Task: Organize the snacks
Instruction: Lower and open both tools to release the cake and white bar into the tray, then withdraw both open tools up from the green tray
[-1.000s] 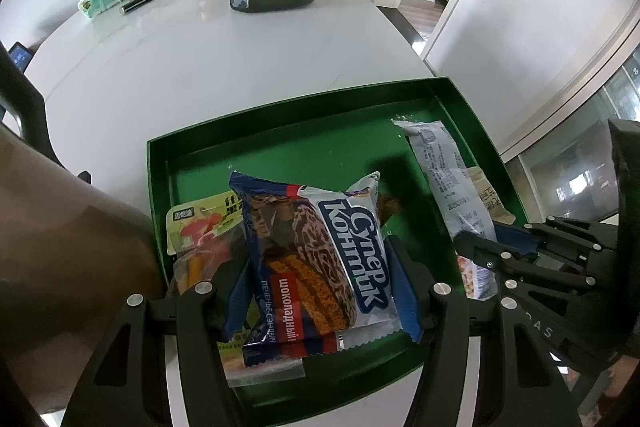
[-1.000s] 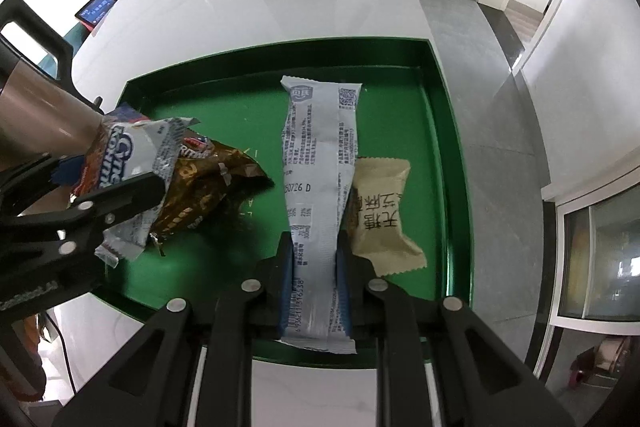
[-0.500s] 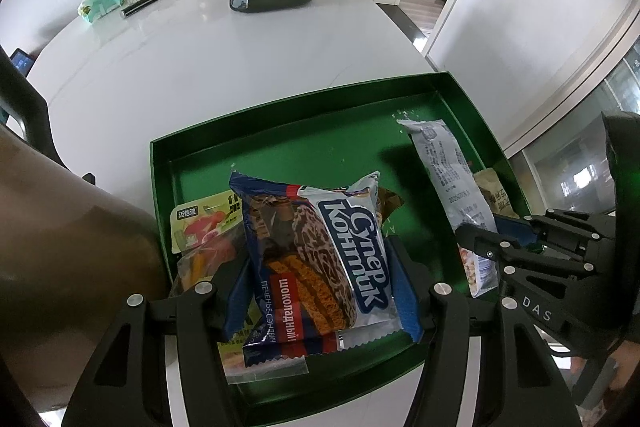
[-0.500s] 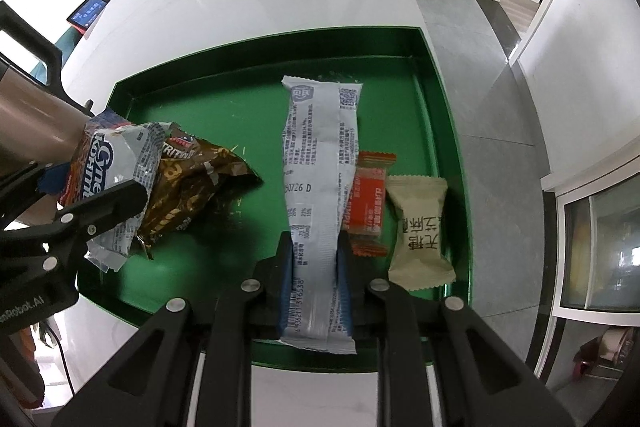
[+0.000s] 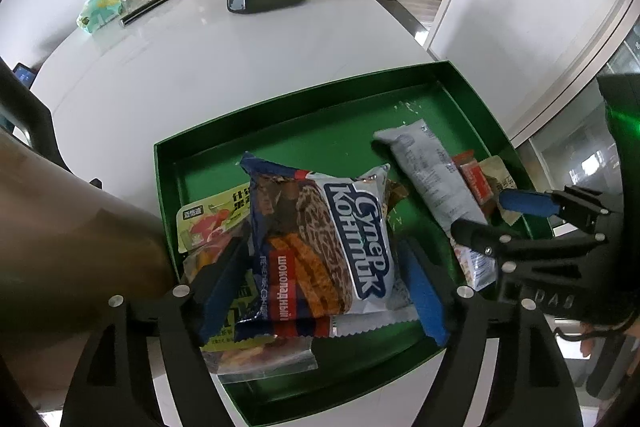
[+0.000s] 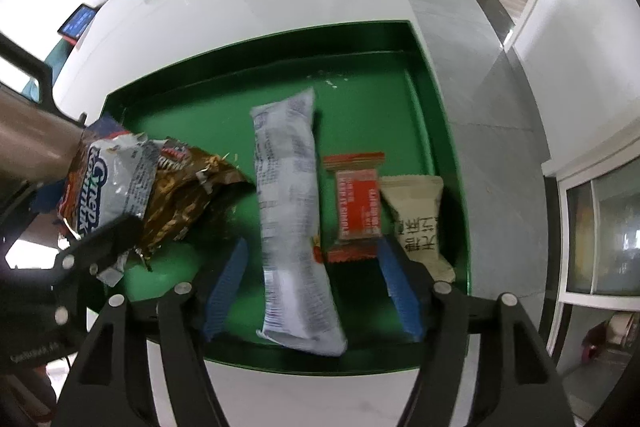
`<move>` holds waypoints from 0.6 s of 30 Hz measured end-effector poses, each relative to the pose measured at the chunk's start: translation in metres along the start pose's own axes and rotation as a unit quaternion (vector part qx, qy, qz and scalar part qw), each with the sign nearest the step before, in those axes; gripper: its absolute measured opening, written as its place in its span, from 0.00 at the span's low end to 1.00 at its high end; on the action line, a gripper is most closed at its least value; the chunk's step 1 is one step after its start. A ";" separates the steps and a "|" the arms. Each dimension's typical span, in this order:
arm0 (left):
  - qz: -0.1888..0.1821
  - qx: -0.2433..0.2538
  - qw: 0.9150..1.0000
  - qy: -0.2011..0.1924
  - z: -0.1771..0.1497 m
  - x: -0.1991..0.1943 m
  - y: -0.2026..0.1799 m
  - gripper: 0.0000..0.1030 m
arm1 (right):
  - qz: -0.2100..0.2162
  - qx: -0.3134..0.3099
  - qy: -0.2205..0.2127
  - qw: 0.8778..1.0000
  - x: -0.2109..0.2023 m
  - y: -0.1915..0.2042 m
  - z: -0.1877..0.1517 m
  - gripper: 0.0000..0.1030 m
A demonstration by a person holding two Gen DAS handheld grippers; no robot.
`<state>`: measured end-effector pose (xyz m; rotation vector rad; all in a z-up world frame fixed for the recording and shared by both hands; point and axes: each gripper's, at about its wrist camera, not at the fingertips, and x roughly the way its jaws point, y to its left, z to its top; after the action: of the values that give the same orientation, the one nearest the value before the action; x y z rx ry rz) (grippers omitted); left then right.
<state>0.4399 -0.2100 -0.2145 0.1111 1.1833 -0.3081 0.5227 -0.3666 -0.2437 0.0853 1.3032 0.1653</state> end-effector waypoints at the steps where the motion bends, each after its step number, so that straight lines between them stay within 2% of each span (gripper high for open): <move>1: 0.001 0.001 1.000 0.000 0.000 0.000 0.000 0.70 | 0.001 0.003 -0.001 1.000 -0.001 -0.001 0.000 1.00; 4: -0.002 -0.002 1.000 0.002 0.000 -0.001 0.000 0.73 | 0.002 0.005 -0.003 1.000 -0.003 -0.003 -0.001 1.00; 7: -0.009 0.000 1.000 0.005 -0.001 -0.001 -0.002 0.85 | 0.003 0.010 -0.005 1.000 -0.005 -0.004 -0.002 1.00; 15: -0.009 -0.004 1.000 0.002 -0.006 -0.007 -0.004 0.86 | 0.021 0.025 -0.013 0.999 -0.012 -0.011 -0.007 1.00; 16: -0.011 -0.006 1.000 0.004 -0.007 -0.008 -0.003 0.87 | 0.023 0.027 -0.018 0.999 -0.015 -0.011 -0.008 1.00; 18: -0.012 -0.010 1.000 0.004 -0.007 -0.010 -0.003 0.98 | 0.027 0.032 -0.026 0.999 -0.020 -0.012 -0.010 1.00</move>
<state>0.4293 -0.2089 -0.2081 0.0814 1.1956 -0.3179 0.5085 -0.3823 -0.2295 0.1782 1.2545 0.1655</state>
